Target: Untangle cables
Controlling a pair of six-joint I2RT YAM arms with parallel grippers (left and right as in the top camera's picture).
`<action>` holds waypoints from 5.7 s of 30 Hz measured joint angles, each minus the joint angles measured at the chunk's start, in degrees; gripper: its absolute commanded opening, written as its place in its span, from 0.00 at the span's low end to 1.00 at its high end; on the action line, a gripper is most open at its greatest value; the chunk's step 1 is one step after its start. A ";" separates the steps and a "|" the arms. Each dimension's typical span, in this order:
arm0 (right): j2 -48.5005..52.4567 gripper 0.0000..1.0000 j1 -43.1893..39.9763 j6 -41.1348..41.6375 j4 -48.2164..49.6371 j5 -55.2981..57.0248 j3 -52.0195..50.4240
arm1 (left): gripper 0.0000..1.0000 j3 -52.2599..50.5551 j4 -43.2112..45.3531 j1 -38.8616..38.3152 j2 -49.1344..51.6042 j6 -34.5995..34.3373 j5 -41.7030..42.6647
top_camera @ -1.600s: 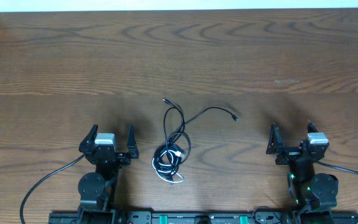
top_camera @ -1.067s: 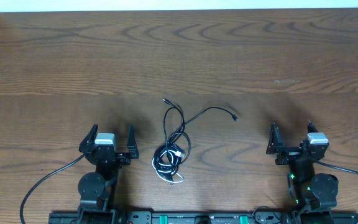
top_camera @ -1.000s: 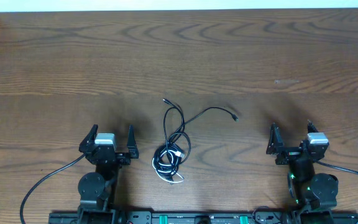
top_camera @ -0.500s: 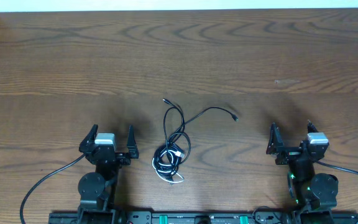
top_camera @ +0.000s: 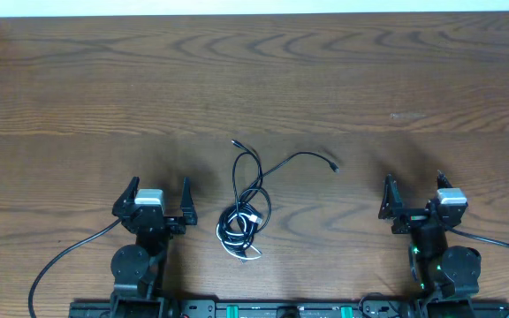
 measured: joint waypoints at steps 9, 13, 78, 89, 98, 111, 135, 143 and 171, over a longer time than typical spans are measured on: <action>0.00 0.99 0.00 0.00 -0.02 0.00 0.00 | 0.98 0.00 0.00 0.00 0.00 0.00 0.00; 0.00 0.99 0.00 0.00 -0.02 0.00 0.00 | 0.98 0.00 0.00 0.00 0.00 0.00 0.00; 0.00 0.99 0.00 0.00 -0.02 -0.02 0.00 | 0.98 3.41 -5.55 0.00 10.45 0.00 -0.61; 0.00 0.99 0.00 0.00 -0.02 0.13 0.00 | 0.98 11.10 -5.57 0.00 27.39 -0.24 -1.07; 0.00 0.99 0.00 0.00 -0.02 0.13 0.00 | 0.98 16.24 -6.80 0.00 39.39 -0.42 -0.76; 0.00 0.99 0.00 0.00 0.00 0.15 0.00 | 0.98 24.24 -14.58 0.00 50.18 -0.44 -0.13; 0.00 0.99 0.00 0.00 -0.02 0.15 0.00 | 0.98 37.94 -28.96 0.00 59.76 -0.87 3.82; 0.00 0.99 0.00 0.00 -0.02 0.15 0.00 | 0.98 44.00 -35.36 0.00 60.13 -0.90 5.05; 0.00 0.99 0.00 0.00 -0.02 0.15 0.00 | 0.98 55.15 -45.33 0.00 75.71 -1.09 5.46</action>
